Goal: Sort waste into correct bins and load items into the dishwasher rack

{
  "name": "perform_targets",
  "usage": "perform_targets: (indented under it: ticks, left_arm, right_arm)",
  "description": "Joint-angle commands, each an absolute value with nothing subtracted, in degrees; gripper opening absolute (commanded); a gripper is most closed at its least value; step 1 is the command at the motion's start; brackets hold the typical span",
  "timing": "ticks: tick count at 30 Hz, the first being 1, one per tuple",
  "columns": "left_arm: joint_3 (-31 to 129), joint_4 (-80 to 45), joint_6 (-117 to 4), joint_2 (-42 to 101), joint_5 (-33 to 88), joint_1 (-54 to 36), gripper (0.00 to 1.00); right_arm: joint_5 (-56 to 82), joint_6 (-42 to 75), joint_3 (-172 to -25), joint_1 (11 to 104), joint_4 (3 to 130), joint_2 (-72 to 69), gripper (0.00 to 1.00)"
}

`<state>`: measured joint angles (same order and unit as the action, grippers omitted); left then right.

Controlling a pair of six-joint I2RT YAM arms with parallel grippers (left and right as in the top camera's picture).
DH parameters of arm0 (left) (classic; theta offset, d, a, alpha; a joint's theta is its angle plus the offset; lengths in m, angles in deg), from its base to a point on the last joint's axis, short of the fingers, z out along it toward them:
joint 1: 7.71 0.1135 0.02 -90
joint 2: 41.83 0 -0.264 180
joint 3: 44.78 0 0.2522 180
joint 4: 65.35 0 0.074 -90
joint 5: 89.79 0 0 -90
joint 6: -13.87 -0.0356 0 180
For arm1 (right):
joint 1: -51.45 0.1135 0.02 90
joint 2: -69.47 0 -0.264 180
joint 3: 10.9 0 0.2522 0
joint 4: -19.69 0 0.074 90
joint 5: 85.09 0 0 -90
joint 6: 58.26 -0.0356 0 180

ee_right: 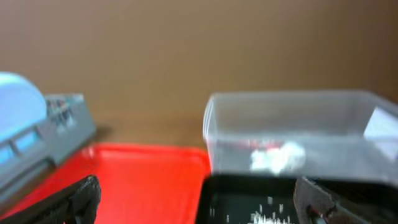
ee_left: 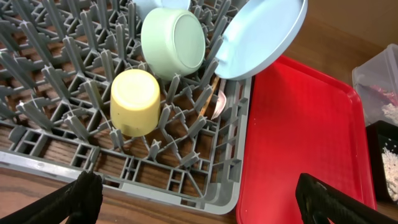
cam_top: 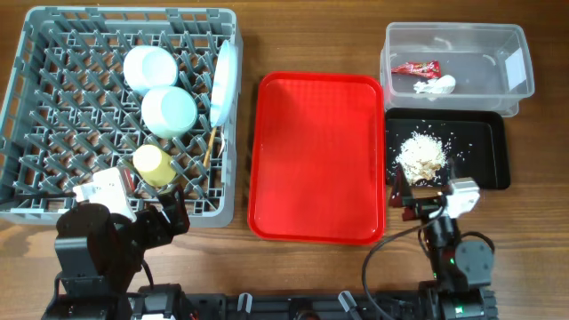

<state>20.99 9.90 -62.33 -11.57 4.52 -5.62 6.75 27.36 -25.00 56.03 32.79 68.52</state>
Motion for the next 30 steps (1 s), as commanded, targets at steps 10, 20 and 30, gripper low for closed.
perform_targets:
  ticks: [10, 20, 30]
  left_arm:
    - [20.84, 9.77, -63.48, -11.79, 4.63, -5.69, 1.00]
    - [20.84, 9.77, -63.48, -11.79, 4.63, -5.69, 1.00]
    - [19.46, 7.43, -63.92, -15.74, 1.55, -5.69, 1.00]
  right_arm:
    - [7.28, 28.56, -24.97, 56.31, 33.34, 68.46, 1.00]
    - [7.28, 28.59, -24.97, 56.31, 33.34, 68.46, 1.00]
    - [7.28, 28.59, -24.97, 56.31, 33.34, 68.46, 1.00]
